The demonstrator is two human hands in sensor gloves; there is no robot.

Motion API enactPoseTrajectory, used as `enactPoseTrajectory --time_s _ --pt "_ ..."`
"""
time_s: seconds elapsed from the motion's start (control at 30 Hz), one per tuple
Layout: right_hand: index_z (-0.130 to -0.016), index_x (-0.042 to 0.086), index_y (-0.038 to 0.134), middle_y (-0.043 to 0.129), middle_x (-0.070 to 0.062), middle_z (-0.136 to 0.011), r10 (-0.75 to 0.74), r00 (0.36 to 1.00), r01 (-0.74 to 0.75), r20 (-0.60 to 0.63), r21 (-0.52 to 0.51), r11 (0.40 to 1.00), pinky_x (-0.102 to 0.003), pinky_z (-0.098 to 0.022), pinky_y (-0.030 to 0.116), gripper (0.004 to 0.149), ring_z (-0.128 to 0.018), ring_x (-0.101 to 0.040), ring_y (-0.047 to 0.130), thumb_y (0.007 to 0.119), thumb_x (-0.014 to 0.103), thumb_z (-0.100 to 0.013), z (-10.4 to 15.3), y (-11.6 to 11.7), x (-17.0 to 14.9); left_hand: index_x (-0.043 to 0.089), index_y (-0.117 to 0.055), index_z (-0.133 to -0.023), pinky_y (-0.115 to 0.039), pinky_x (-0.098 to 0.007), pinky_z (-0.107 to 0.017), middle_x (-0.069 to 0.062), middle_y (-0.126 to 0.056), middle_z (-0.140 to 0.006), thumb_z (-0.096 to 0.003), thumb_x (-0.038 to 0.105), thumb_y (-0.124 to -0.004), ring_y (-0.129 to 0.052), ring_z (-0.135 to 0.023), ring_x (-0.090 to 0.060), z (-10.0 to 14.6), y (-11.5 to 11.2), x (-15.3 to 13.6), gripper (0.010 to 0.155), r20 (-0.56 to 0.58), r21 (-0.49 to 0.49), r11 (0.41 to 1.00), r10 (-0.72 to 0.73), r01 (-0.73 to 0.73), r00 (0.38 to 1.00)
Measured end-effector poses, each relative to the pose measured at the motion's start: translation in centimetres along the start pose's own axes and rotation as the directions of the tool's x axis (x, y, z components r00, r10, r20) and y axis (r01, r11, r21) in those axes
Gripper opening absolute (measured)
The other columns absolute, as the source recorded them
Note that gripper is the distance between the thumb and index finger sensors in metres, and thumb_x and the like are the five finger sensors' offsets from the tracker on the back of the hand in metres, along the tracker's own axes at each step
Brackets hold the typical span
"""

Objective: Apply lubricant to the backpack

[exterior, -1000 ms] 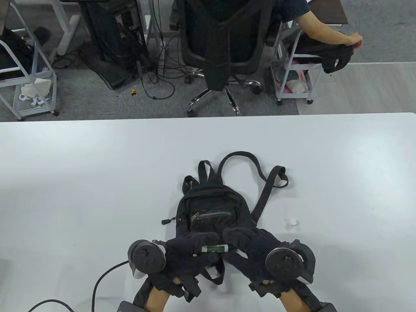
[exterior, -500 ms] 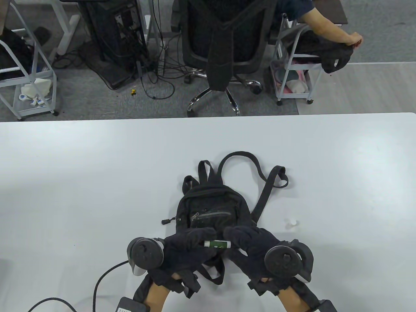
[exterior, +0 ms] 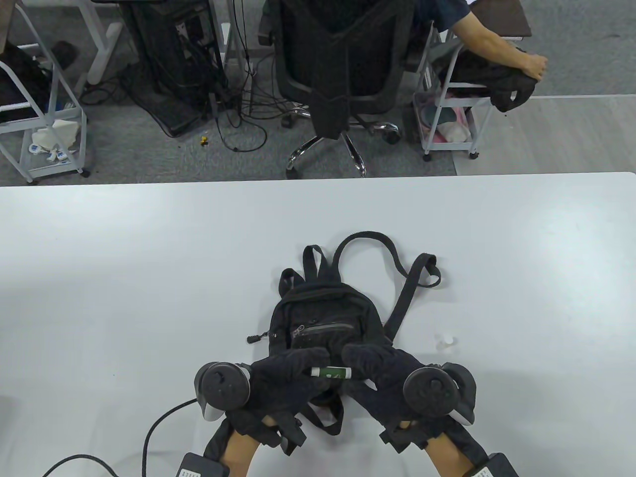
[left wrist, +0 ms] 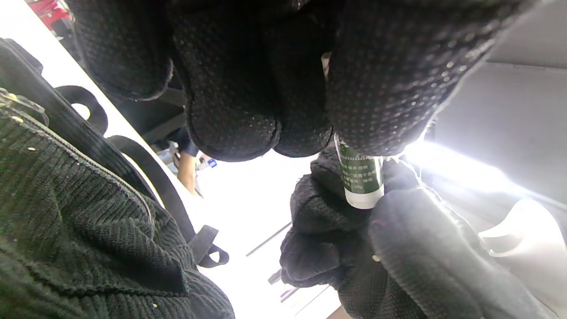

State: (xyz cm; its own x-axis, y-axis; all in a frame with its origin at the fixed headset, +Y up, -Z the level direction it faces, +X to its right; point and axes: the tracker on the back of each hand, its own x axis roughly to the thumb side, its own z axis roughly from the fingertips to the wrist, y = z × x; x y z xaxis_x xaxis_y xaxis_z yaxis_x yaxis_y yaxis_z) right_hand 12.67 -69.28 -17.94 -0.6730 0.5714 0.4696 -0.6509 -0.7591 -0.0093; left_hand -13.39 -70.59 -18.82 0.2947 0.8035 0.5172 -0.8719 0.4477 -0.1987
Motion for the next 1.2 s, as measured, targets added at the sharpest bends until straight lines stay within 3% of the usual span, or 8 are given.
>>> enactPoseTrajectory --time_s 0.27,0.37,0.43,0.67,0.77,0.87,1.07,1.2 --pt "-0.088 0.034 0.082 0.091 0.004 -0.082 -0.038 0.999 0.038 -0.013 0.062 0.997 -0.051 -0.060 0.079 0.050 -0.062 -0.019 0.104 0.078 0.058 -0.044 -0.29 0.71 -0.37 0.017 -0.090 -0.083 -0.084 -0.061 -0.054 -0.004 -0.102 -0.072 -0.0365 0.038 -0.101 -0.109 -0.055 -0.030 0.09 0.16 -0.23 0.052 -0.008 -0.006 1.000 -0.003 0.003 1.000" --pt "-0.095 0.040 0.071 0.084 0.006 -0.090 -0.039 0.999 0.038 0.001 0.051 0.998 -0.051 -0.061 0.077 0.061 -0.069 -0.019 0.100 0.087 0.060 -0.040 -0.07 0.66 -0.30 0.016 -0.090 -0.083 -0.084 -0.061 -0.053 -0.004 -0.102 -0.071 -0.0363 0.038 -0.101 -0.109 -0.054 -0.030 0.25 0.32 -0.20 0.053 -0.010 0.004 1.000 0.002 -0.002 1.000" --pt "-0.093 0.041 0.072 0.084 0.008 -0.089 -0.020 1.000 0.020 0.015 0.033 0.999 -0.050 -0.061 0.078 0.058 -0.068 -0.017 0.101 0.090 0.056 -0.040 0.09 0.49 0.00 0.017 -0.090 -0.083 -0.084 -0.061 -0.054 -0.004 -0.102 -0.072 -0.0365 0.038 -0.101 -0.109 -0.055 -0.030 0.32 0.28 -0.17 0.053 -0.009 -0.001 1.000 0.002 -0.002 1.000" --pt "-0.088 0.036 0.080 0.091 0.004 -0.082 -0.046 0.999 0.045 0.008 0.059 0.997 -0.050 -0.058 0.079 0.050 -0.062 -0.019 0.104 0.081 0.057 -0.043 -0.01 0.57 -0.14 0.016 -0.090 -0.083 -0.084 -0.061 -0.054 -0.004 -0.102 -0.072 -0.0366 0.038 -0.101 -0.109 -0.055 -0.030 0.45 0.22 -0.13 0.052 -0.005 -0.006 1.000 0.001 -0.001 1.000" --pt "-0.094 0.039 0.071 0.085 0.007 -0.088 -0.034 0.999 0.034 0.014 0.036 0.999 -0.050 -0.060 0.078 0.060 -0.068 -0.018 0.101 0.088 0.058 -0.040 0.06 0.45 -0.03 0.016 -0.090 -0.083 -0.084 -0.061 -0.053 -0.004 -0.102 -0.071 -0.0364 0.038 -0.101 -0.109 -0.054 -0.030 0.44 0.28 -0.12 0.053 -0.004 -0.001 1.000 -0.002 0.002 1.000" --pt "-0.091 0.041 0.073 0.086 0.008 -0.087 -0.009 1.000 0.008 0.026 0.022 1.000 -0.049 -0.061 0.078 0.055 -0.068 -0.017 0.101 0.090 0.052 -0.040 0.14 0.41 0.29 0.016 -0.090 -0.083 -0.084 -0.061 -0.053 -0.004 -0.102 -0.072 -0.0365 0.038 -0.101 -0.109 -0.054 -0.030 0.44 0.12 -0.07 0.052 0.003 -0.012 1.000 -0.008 0.008 1.000" --pt "-0.091 0.035 0.078 0.090 0.004 -0.085 -0.054 0.998 0.053 0.012 0.061 0.997 -0.051 -0.059 0.078 0.051 -0.066 -0.021 0.102 0.078 0.056 -0.044 0.01 0.65 -0.04 0.017 -0.090 -0.083 -0.084 -0.061 -0.053 -0.004 -0.102 -0.071 -0.0361 0.037 -0.101 -0.109 -0.054 -0.030 0.61 0.24 0.11 0.053 0.016 0.002 1.000 -0.023 0.023 1.000" --pt "-0.093 0.039 0.071 0.084 0.007 -0.089 -0.020 1.000 0.019 0.024 0.044 0.999 -0.050 -0.061 0.078 0.057 -0.069 -0.018 0.100 0.089 0.053 -0.041 0.08 0.53 0.26 0.016 -0.089 -0.083 -0.084 -0.061 -0.053 -0.004 -0.102 -0.071 -0.0361 0.037 -0.101 -0.109 -0.054 -0.030 0.66 0.25 0.17 0.053 0.024 0.005 1.000 -0.027 0.027 0.999"
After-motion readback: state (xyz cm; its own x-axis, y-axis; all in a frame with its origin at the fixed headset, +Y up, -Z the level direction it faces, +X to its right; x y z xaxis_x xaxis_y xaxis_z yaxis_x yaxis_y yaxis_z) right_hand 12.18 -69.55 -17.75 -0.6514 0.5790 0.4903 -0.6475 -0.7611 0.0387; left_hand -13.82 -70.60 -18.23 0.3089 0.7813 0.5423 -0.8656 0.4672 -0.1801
